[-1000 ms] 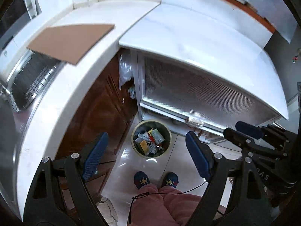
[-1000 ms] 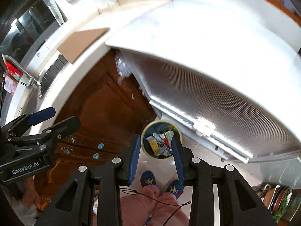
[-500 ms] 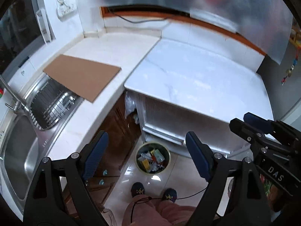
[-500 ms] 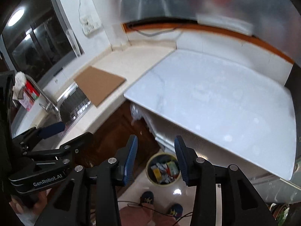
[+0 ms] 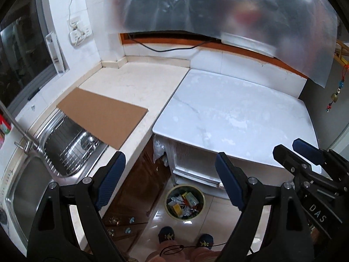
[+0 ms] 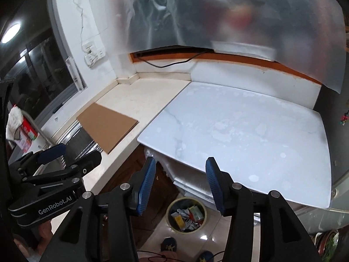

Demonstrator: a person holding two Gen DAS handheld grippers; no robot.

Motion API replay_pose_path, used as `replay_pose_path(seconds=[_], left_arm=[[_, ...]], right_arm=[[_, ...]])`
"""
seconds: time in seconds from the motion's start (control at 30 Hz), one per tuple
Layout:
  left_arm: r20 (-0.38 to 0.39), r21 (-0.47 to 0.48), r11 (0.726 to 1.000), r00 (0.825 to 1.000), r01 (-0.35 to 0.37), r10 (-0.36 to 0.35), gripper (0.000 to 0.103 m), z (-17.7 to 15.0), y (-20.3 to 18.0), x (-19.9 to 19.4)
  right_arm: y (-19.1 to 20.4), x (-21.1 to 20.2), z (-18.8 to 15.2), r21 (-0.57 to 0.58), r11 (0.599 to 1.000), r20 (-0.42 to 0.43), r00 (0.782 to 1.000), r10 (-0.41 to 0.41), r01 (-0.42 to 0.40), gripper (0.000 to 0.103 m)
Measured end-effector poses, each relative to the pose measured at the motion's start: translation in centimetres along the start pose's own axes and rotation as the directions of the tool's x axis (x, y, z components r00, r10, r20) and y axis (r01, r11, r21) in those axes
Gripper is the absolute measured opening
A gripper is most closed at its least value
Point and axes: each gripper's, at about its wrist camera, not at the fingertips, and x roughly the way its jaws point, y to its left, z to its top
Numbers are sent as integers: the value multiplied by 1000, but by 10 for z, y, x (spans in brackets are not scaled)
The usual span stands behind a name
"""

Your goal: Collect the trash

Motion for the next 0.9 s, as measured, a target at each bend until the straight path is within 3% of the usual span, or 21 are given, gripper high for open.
replay_pose_path(seconds=[0.9], left_arm=[[13, 74, 994, 996, 84, -85, 82, 29, 14, 41]], right_arm=[[28, 33, 22, 39, 993, 22, 994, -108, 107, 54]])
